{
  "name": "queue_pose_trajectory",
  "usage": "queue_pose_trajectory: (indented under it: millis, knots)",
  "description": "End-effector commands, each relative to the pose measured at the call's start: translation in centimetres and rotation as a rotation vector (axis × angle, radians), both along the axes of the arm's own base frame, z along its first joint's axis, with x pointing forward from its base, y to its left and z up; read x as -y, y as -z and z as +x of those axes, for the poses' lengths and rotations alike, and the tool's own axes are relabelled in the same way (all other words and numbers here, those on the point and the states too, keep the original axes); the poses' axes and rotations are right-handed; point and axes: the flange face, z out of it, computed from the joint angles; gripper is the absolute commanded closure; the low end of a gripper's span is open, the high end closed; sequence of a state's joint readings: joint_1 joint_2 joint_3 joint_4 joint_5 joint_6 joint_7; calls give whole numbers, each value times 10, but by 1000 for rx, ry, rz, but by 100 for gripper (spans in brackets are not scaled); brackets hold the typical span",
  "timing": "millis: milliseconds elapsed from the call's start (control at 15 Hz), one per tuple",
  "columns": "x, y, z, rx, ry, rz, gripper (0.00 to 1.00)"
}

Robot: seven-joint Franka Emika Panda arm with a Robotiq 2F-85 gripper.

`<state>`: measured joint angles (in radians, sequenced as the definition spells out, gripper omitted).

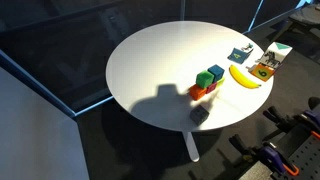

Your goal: Pick up the gray block and stack it on top of the blue and green blocks

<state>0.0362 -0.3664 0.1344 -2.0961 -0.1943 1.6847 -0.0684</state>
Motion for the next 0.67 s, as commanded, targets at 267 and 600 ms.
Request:
queue_pose_trajectory:
  millis: [267, 600]
  knots:
    - [0, -2, 0, 2, 0, 0, 0]
    - [4, 3, 11, -12, 11, 16, 0]
